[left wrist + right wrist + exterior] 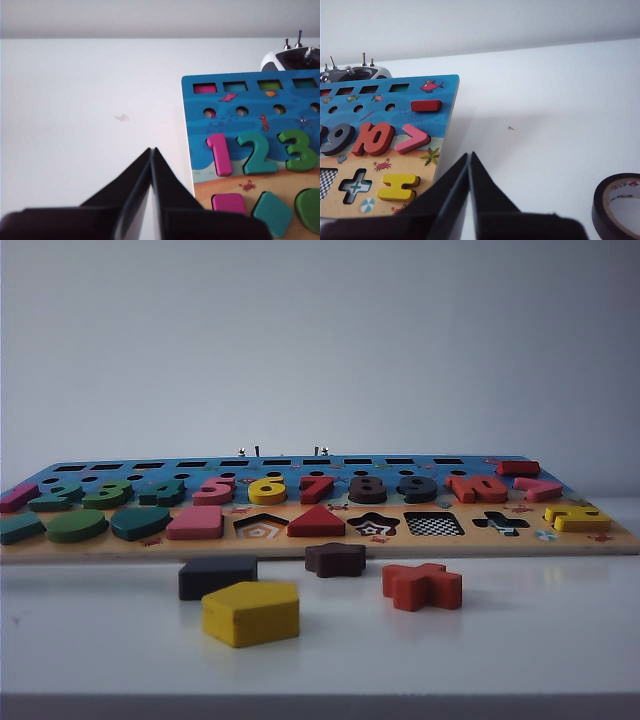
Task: Insert the cube into the slot.
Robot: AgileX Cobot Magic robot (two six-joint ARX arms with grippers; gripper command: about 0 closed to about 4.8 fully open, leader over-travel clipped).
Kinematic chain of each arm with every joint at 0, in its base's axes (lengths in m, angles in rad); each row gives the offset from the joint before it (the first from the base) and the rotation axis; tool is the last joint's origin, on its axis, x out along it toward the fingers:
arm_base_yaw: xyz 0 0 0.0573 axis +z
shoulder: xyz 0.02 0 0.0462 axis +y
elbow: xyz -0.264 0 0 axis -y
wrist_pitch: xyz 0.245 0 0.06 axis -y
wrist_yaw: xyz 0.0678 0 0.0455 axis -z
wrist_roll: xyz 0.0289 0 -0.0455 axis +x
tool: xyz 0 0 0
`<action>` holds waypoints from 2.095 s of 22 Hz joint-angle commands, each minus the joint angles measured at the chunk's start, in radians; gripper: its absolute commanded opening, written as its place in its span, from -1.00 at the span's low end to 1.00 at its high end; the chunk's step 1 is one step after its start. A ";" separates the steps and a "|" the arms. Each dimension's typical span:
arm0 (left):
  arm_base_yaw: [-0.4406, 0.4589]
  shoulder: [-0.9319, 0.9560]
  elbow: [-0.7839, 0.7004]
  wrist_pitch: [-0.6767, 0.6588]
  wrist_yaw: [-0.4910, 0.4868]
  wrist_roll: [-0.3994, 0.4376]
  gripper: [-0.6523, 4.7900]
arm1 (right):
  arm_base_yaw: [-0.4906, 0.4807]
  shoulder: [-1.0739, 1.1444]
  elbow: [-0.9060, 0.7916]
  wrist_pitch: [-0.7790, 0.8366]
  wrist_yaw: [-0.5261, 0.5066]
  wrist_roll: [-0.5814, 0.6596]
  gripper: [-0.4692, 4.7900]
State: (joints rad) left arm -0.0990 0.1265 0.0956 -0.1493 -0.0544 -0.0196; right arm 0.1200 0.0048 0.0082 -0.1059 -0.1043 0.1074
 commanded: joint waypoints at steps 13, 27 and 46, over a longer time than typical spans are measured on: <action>-0.030 0.247 0.354 -0.231 0.141 0.003 -0.70 | -0.001 -0.002 0.000 -0.005 -0.001 0.008 -0.83; -0.082 0.465 0.734 -0.713 0.394 0.000 -0.70 | 0.019 -0.002 0.004 -0.011 0.000 0.097 -0.83; -0.081 0.631 0.916 -1.054 0.670 0.000 -0.70 | 0.394 0.496 0.332 -0.109 0.064 0.153 -0.82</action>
State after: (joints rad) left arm -0.1799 0.7517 1.0039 -1.2098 0.5873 -0.0204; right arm 0.4942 0.4713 0.3138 -0.2253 -0.0444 0.2642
